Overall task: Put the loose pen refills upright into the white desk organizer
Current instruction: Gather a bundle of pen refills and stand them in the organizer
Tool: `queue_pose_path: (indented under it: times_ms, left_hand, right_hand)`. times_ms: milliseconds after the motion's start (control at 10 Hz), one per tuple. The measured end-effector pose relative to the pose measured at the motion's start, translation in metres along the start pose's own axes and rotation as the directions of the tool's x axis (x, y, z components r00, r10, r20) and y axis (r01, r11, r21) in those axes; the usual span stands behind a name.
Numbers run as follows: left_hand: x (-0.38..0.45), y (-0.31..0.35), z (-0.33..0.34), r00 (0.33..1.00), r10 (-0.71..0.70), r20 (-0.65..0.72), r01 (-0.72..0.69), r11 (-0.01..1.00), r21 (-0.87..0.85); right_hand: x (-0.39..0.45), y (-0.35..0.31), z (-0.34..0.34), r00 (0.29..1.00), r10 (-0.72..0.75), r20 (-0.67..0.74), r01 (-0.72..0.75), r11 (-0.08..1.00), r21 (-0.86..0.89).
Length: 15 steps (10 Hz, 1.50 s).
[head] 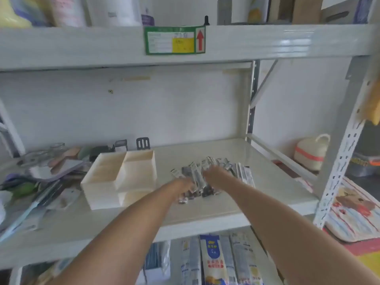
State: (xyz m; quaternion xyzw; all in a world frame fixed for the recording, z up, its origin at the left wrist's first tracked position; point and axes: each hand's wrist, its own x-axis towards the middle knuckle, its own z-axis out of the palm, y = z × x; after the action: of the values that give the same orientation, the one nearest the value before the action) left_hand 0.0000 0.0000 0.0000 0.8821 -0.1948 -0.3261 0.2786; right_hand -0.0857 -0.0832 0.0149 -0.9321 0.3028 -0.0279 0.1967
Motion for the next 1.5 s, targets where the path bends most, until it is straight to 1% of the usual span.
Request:
queue_pose_path:
  times_ms: [100, 200, 300, 400, 500, 600, 700, 800, 900, 1000, 1100, 1200, 1300, 1400, 1500]
  left_hand:
    - [0.037, 0.018, -0.004, 0.994, -0.096, 0.055, 0.095, 0.995, 0.016]
    - [0.058, 0.043, -0.003, 0.997, -0.076, -0.013, 0.077, 0.992, 0.105]
    - [0.074, 0.051, 0.000, 0.991, -0.010, -0.134, 0.005, 0.999, -0.041]
    - [0.089, 0.056, 0.003, 0.998, -0.041, -0.051, 0.017, 0.915, -0.403]
    - [0.096, 0.063, -0.001, 0.996, -0.079, 0.033, 0.086, 0.899, -0.429]
    - [0.100, 0.061, -0.013, 0.991, -0.099, 0.087, 0.124, 0.917, -0.379]
    - [0.097, 0.061, -0.024, 0.994, -0.010, 0.112, 0.061, 0.887, -0.458]
    - [0.094, 0.065, -0.036, 0.994, 0.077, 0.074, -0.034, 0.887, -0.460]
    - [0.088, 0.070, -0.049, 0.993, 0.121, 0.012, -0.096, 0.842, -0.531]
    - [0.084, 0.071, -0.063, 0.986, 0.164, -0.018, -0.139, 0.771, -0.621]
    - [0.069, 0.070, -0.089, 0.975, 0.189, -0.113, -0.217, 0.733, -0.645]
    - [0.048, 0.062, -0.130, 0.944, 0.245, -0.221, -0.330, 0.697, -0.637]
    - [0.026, 0.046, -0.179, 0.884, 0.302, -0.357, -0.467, 0.611, -0.639]
    - [0.018, 0.020, -0.219, 0.811, 0.317, -0.492, -0.580, 0.545, -0.605]
    - [0.013, -0.015, -0.248, 0.729, 0.303, -0.614, -0.661, 0.543, -0.517]
  right_hand:
    - [0.037, -0.001, 0.005, 0.983, 0.123, 0.133, -0.142, 0.979, 0.143]
    - [0.055, -0.003, 0.000, 0.974, 0.101, 0.203, -0.133, 0.979, 0.152]
    - [0.080, -0.003, -0.005, 0.961, 0.116, 0.250, -0.170, 0.964, 0.205]
    - [0.097, 0.003, -0.003, 0.968, 0.150, 0.203, -0.245, 0.751, 0.613]
    - [0.105, 0.011, -0.005, 0.962, 0.158, 0.222, -0.256, 0.803, 0.539]
    - [0.103, 0.012, -0.014, 0.936, 0.204, 0.285, -0.324, 0.817, 0.477]
    - [0.107, 0.013, -0.027, 0.943, 0.179, 0.280, -0.308, 0.785, 0.538]
    - [0.102, 0.003, -0.043, 0.949, 0.104, 0.299, -0.275, 0.738, 0.617]
    - [0.106, -0.010, -0.052, 0.973, 0.066, 0.223, -0.196, 0.750, 0.632]
    - [0.108, -0.028, -0.057, 0.982, 0.029, 0.189, -0.136, 0.800, 0.585]
    - [0.103, -0.054, -0.068, 0.993, -0.023, 0.114, -0.046, 0.819, 0.573]
    - [0.106, -0.090, -0.079, 0.994, -0.107, -0.015, 0.093, 0.774, 0.626]
    - [0.106, -0.145, -0.079, 0.974, -0.190, -0.124, 0.226, 0.751, 0.621]
    - [0.105, -0.200, -0.065, 0.946, -0.205, -0.251, 0.317, 0.746, 0.586]
    - [0.110, -0.239, -0.036, 0.930, -0.252, -0.267, 0.365, 0.710, 0.602]
